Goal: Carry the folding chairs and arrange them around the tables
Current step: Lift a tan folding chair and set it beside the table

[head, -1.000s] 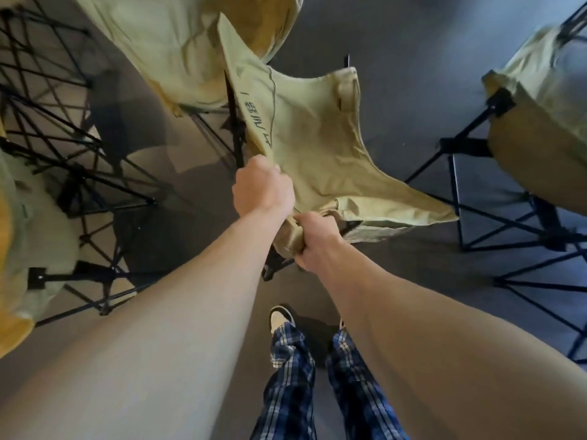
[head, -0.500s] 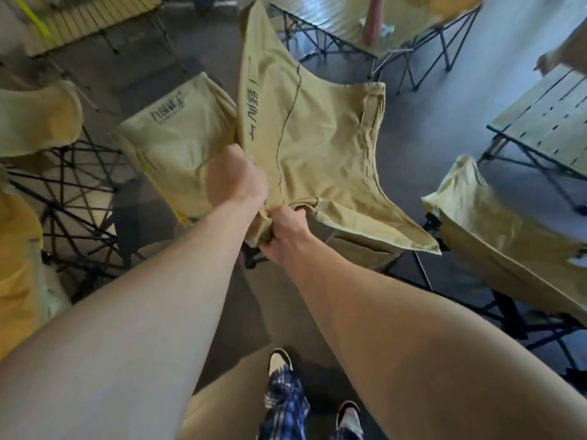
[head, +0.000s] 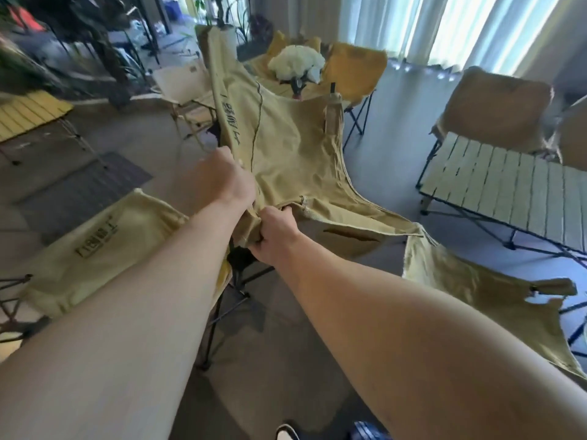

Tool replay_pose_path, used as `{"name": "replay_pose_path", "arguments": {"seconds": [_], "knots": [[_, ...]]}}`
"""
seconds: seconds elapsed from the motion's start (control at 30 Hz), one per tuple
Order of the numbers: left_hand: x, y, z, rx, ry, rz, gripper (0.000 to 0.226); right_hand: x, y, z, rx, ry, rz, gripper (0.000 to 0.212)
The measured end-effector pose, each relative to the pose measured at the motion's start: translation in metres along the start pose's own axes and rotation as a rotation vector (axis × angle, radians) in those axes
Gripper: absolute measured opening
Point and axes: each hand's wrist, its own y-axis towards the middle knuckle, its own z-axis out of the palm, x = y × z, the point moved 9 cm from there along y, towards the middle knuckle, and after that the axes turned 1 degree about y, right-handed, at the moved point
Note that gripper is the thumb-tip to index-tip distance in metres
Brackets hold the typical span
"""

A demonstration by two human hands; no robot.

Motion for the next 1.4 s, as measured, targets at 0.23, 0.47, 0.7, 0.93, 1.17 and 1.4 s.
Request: {"name": "replay_pose_path", "arguments": {"seconds": [0.23, 0.47, 0.7, 0.93, 1.17, 1.4], "knots": [[-0.079, 0.093, 0.068, 0.120, -0.100, 0.083, 0.028, 0.102, 0.093, -0.002, -0.085, 0.007, -0.084, 0.046], [-0.169, 0.185, 0.182, 0.226, -0.136, 0.156, 0.023, 0.199, 0.213, -0.038, -0.128, -0.025, -0.067, 0.024], [-0.253, 0.262, 0.292, 0.353, -0.081, 0.261, 0.023, 0.280, 0.307, -0.066, -0.261, 0.117, -0.049, 0.060], [-0.310, 0.341, 0.389, 0.424, -0.068, 0.384, 0.023, 0.336, 0.404, -0.074, -0.349, 0.263, 0.027, 0.077], [-0.358, 0.434, 0.517, 0.524, -0.069, 0.478, 0.025, 0.402, 0.531, -0.086, -0.484, 0.308, 0.029, 0.077], [-0.392, 0.503, 0.634, 0.612, -0.087, 0.485, 0.024, 0.451, 0.635, -0.117, -0.611, 0.353, -0.032, 0.072]]}}
